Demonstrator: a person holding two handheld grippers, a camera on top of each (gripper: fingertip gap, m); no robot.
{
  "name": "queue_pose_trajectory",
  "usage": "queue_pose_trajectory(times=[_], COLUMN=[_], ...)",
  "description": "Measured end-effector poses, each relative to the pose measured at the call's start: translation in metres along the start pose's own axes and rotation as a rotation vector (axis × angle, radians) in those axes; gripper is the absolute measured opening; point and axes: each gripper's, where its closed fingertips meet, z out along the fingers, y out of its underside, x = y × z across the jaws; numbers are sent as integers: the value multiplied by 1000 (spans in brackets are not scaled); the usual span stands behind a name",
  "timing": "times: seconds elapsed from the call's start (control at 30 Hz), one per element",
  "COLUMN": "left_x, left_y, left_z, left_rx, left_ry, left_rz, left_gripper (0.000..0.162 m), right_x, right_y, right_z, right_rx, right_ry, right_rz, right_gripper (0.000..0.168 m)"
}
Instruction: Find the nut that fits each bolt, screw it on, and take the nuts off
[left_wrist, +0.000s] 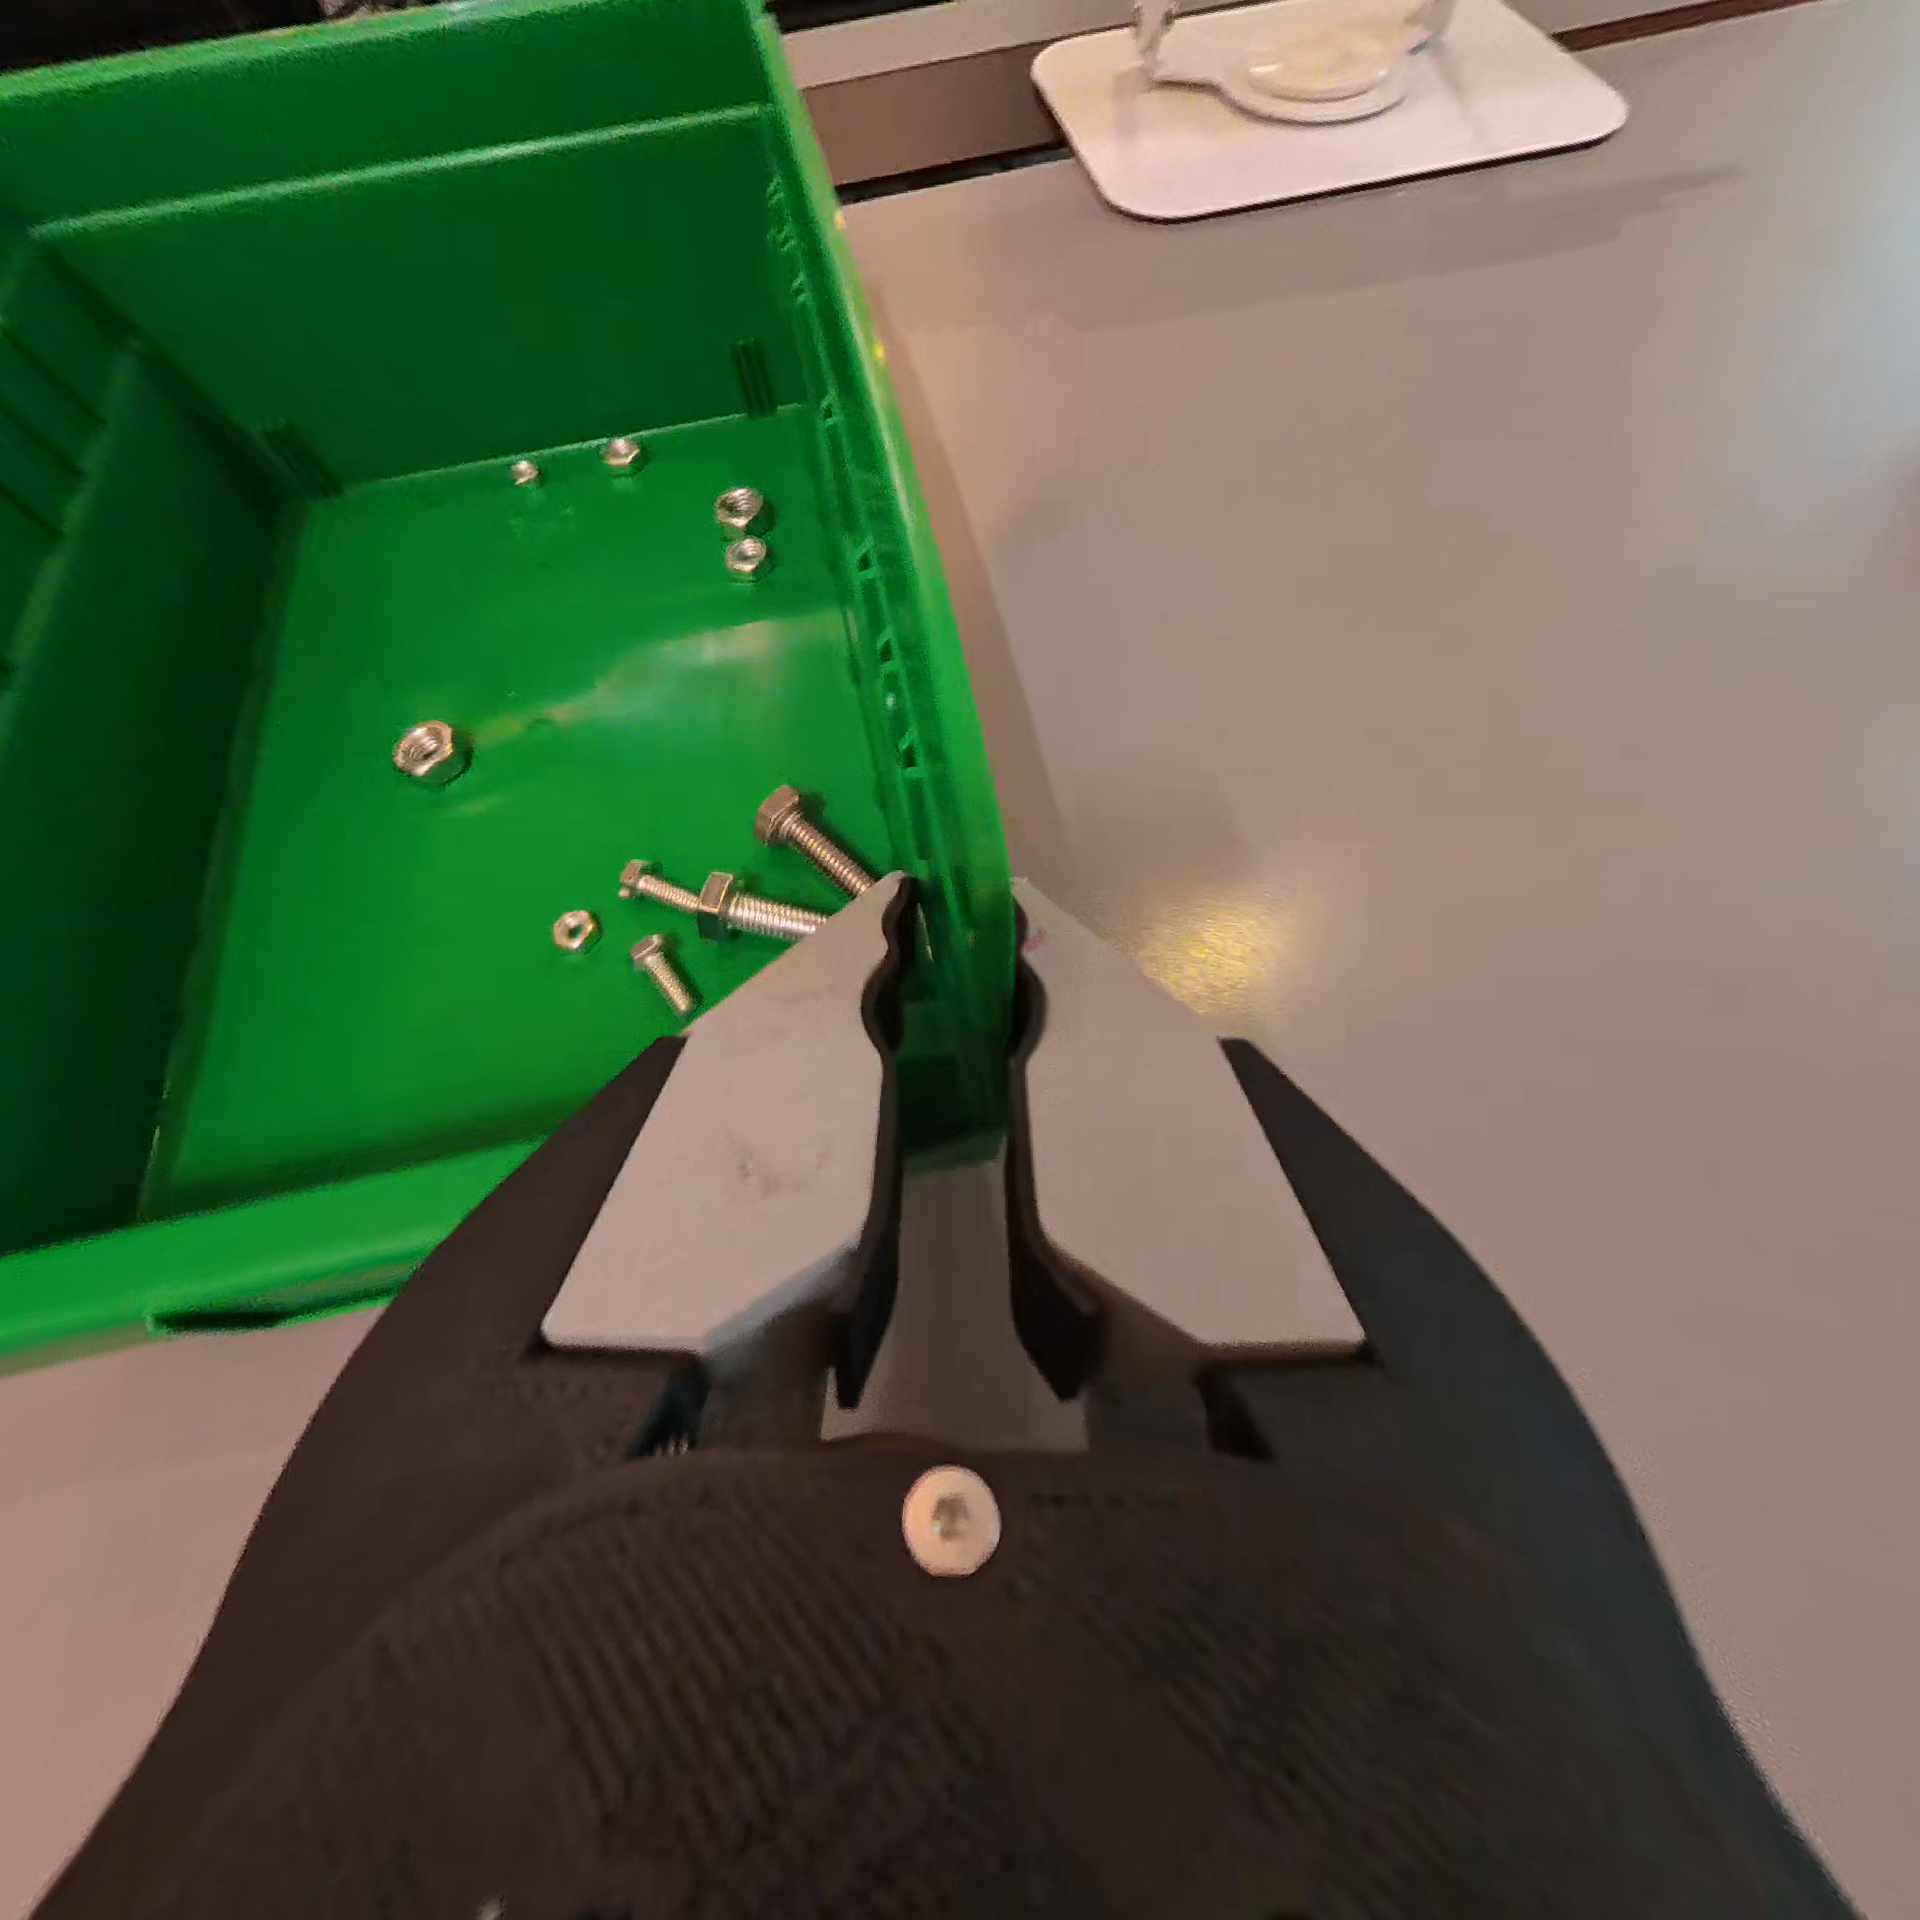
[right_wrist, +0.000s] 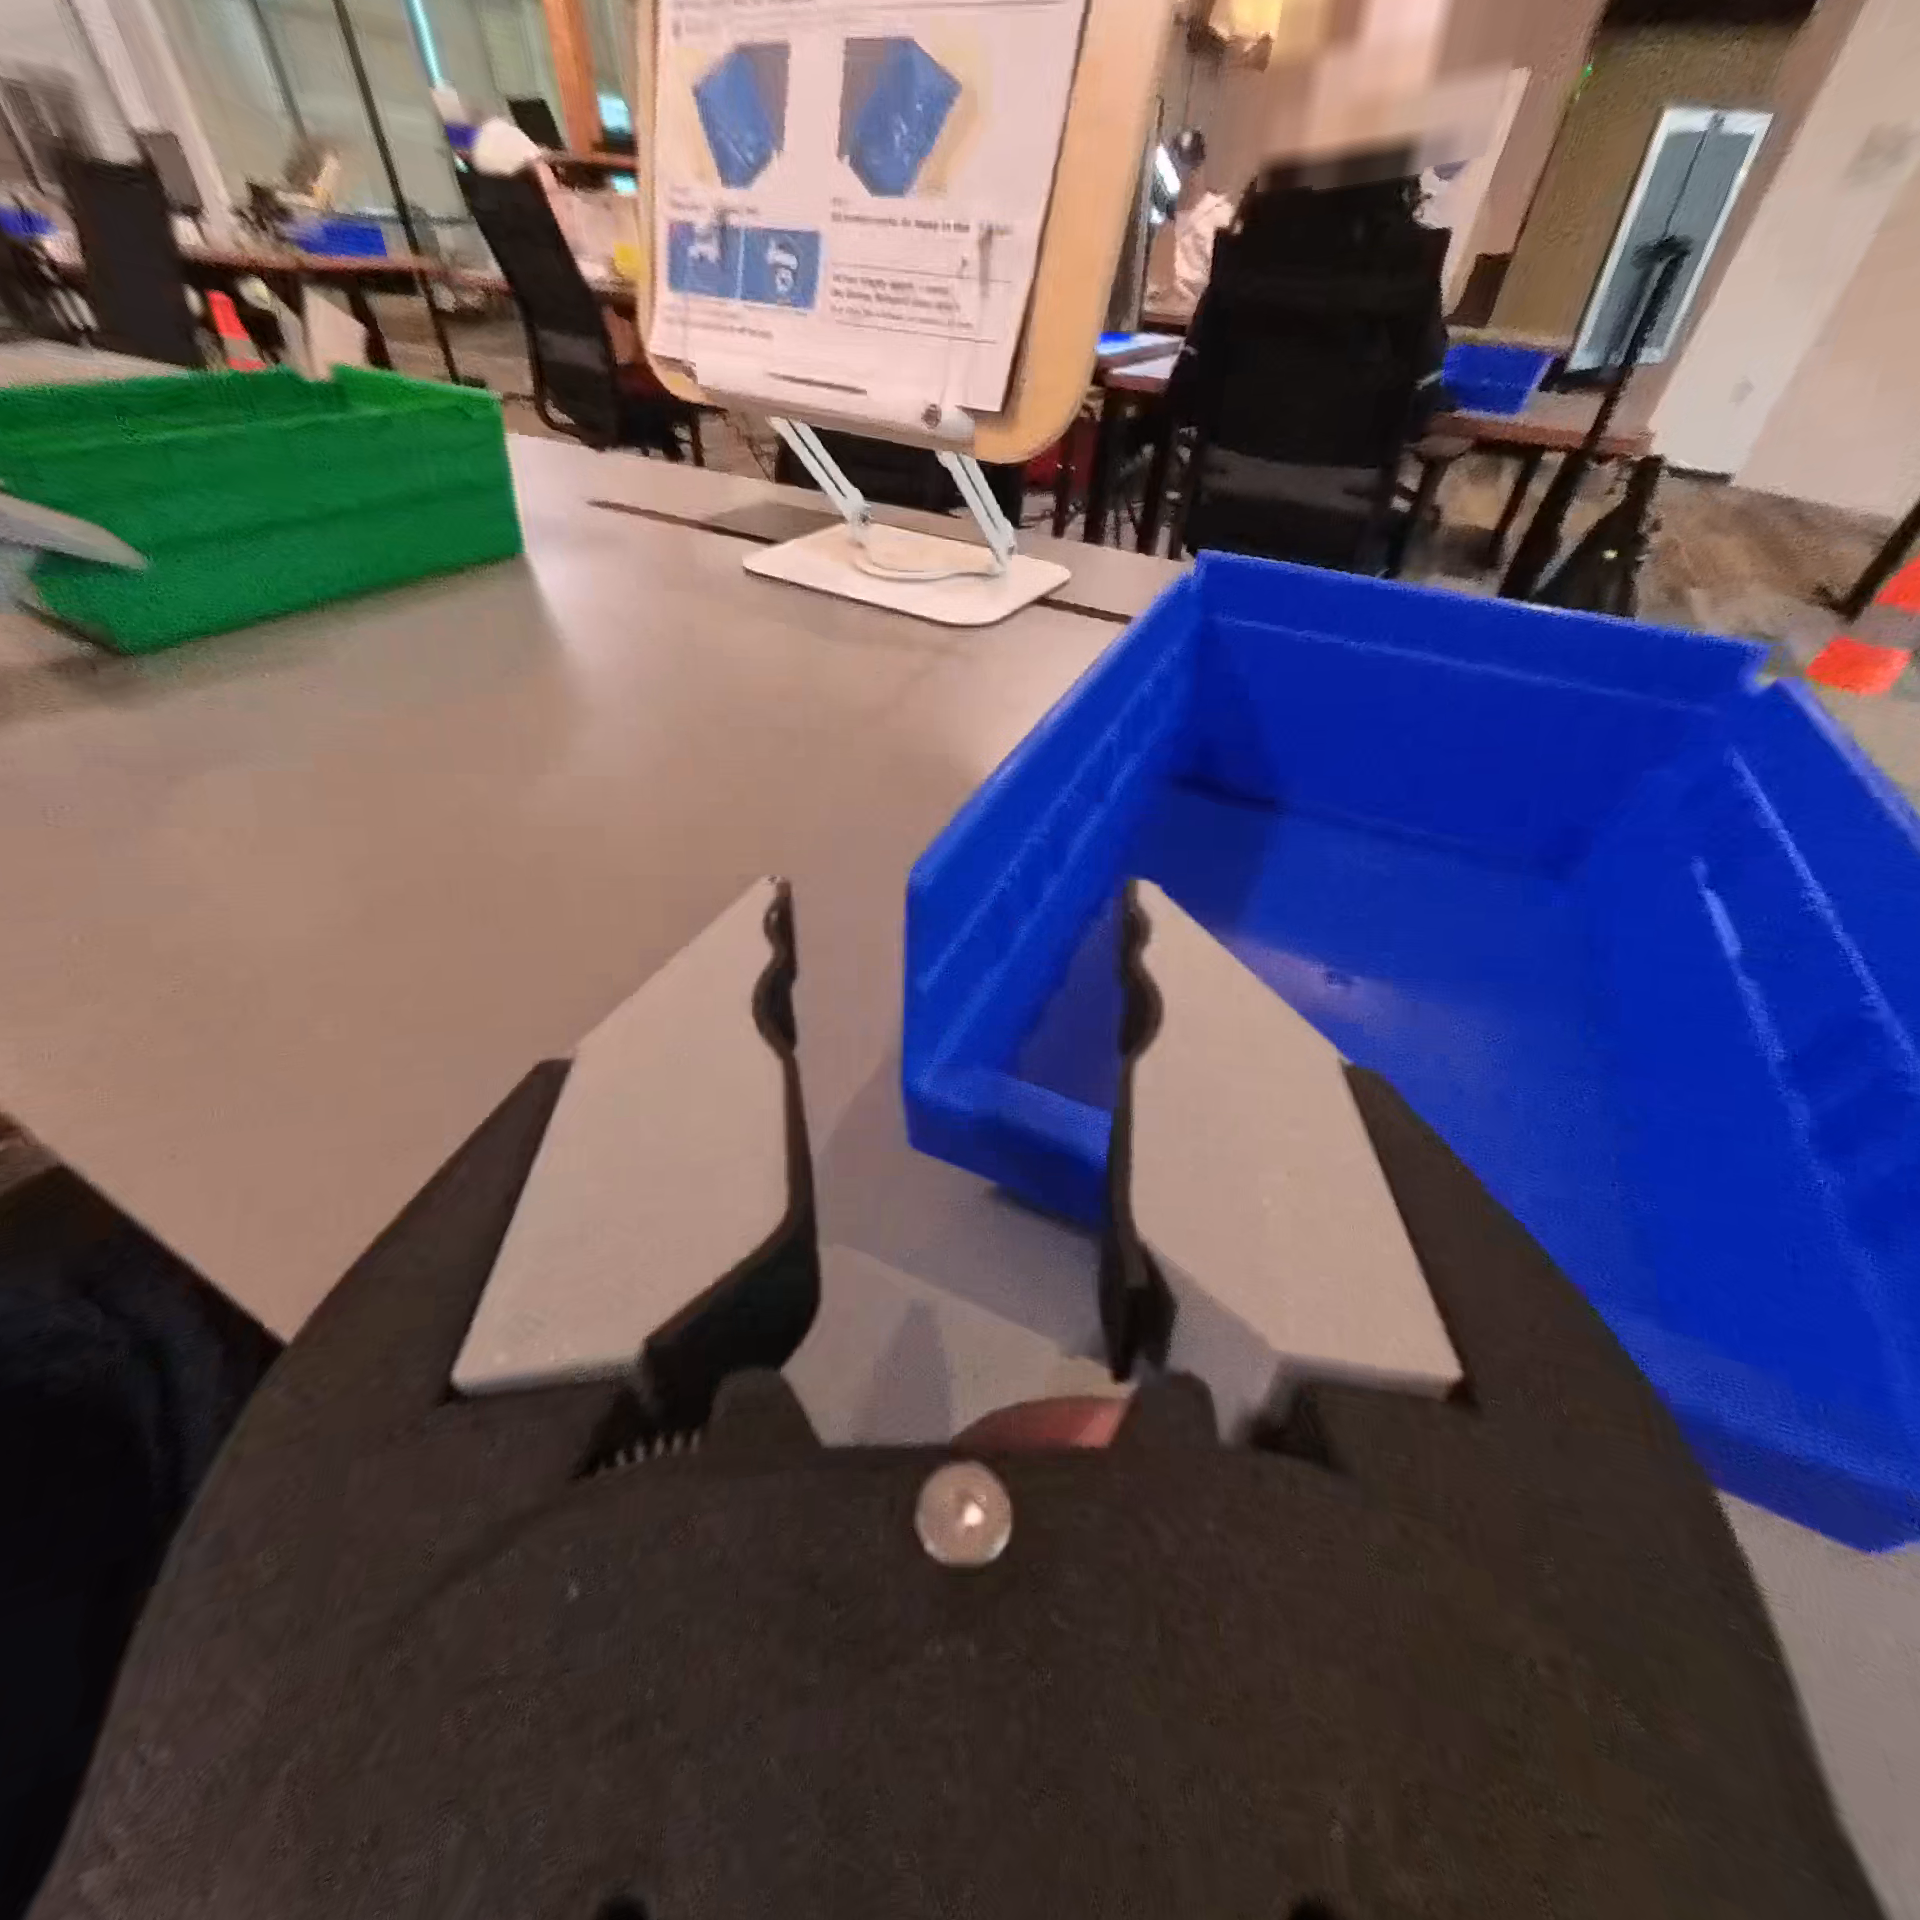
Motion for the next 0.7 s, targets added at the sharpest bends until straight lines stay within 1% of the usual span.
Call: queue_pose_trajectory(times=[0.07,0.1,0.17,0.2,0.23,0.27,0.3,0.37,0.43,0.47,0.5,0.57,0.6,0.63,0.67,0.7], left_x=[-12,-16,-14,-9,-3,2,6,9,11,15,22,25,24,22,19,18], left_y=[2,4,7,8,9,9,9,9,8,7,5,1,-2,-3,-1,1], left_z=[-2,-5,-10,-12,-14,-15,-16,-16,-15,-14,-15,-23,-29,-35,-40,-43], left_rx=[-14,-27,-36,-35,-37,-41,-43,-32,-20,-16,-8,21,40,52,52,44], left_ry=[-90,-142,-168,-156,-141,-129,-127,-130,-121,-91,-50,-30,-34,-41,-49,-49], left_rz=[16,45,41,26,20,21,12,-10,-26,-29,-33,-44,-41,-32,-24,-19], left_gripper=[4,3,2,2,3,3,3,3,4,11,24,45,49,50,51,52], right_x=[-8,-4,6,9,8,7,6,20,30,32,30,22,14,6,-1,-11], right_y=[10,21,46,53,57,53,51,53,52,50,49,36,27,17,8,-1], right_z=[0,6,19,27,34,43,51,65,77,82,85,84,81,78,76,76], right_rx=[-50,-97,-200,-237,-279,-274,-271,-340,-365,-374,-380,-333,-298,-267,-242,-226], right_ry=[-31,11,112,143,147,147,148,240,309,318,310,290,272,260,254,238], right_rz=[67,78,32,3,-21,-43,-55,-103,-141,-149,-153,-143,-144,-153,-166,-182], right_gripper=[60,58,55,49,33,26,13,11,8,9,13,41,44,46,57,63])
